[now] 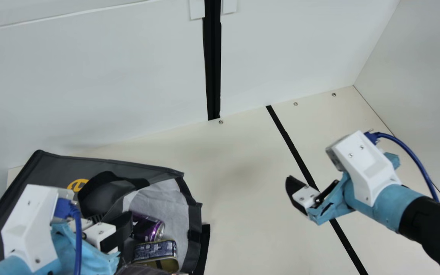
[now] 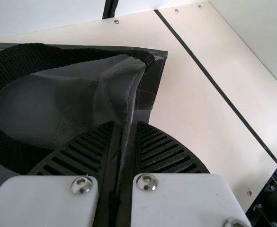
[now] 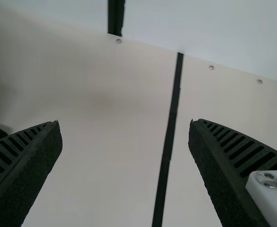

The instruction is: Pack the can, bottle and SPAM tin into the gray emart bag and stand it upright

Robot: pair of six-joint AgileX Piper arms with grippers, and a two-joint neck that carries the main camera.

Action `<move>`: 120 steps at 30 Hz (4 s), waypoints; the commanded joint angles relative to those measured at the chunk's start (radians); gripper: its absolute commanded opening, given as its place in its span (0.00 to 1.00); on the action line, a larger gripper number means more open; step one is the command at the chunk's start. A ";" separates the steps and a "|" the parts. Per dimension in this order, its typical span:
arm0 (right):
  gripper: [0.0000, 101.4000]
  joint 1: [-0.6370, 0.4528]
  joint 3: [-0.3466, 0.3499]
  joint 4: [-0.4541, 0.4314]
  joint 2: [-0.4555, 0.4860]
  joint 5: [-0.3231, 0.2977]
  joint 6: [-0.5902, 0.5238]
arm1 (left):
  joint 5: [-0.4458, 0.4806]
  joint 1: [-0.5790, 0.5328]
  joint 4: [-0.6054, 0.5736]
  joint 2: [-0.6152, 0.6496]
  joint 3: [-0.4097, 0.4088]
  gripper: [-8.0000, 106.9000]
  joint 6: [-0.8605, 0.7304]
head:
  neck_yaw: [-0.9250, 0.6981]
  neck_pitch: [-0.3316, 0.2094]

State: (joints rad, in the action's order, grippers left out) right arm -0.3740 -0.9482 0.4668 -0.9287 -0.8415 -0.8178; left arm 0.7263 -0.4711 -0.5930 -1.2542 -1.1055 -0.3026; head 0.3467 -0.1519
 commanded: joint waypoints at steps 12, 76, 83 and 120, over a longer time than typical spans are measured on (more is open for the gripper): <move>0.94 -0.023 -0.073 -0.321 0.057 -0.069 0.314 | 0.000 0.000 0.000 0.000 0.000 0.00 0.000 | 0.002 -0.023; 0.94 0.030 -0.422 -0.626 0.089 -0.379 0.728 | 0.000 0.000 0.000 0.000 0.000 0.00 0.000 | 0.002 -0.023; 0.94 0.020 -0.417 -0.612 0.089 -0.379 0.713 | 0.000 0.000 0.000 0.000 0.000 0.00 0.000 | 0.002 -0.023; 0.94 0.058 -0.218 -0.348 0.048 -0.379 0.549 | 0.000 0.000 0.000 0.000 0.000 0.00 0.000 | 0.002 -0.023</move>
State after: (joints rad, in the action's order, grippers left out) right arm -0.3105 -1.1683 0.0987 -0.8777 -1.2193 -0.2535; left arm 0.7263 -0.4711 -0.5930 -1.2542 -1.1055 -0.3026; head 0.3467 -0.1519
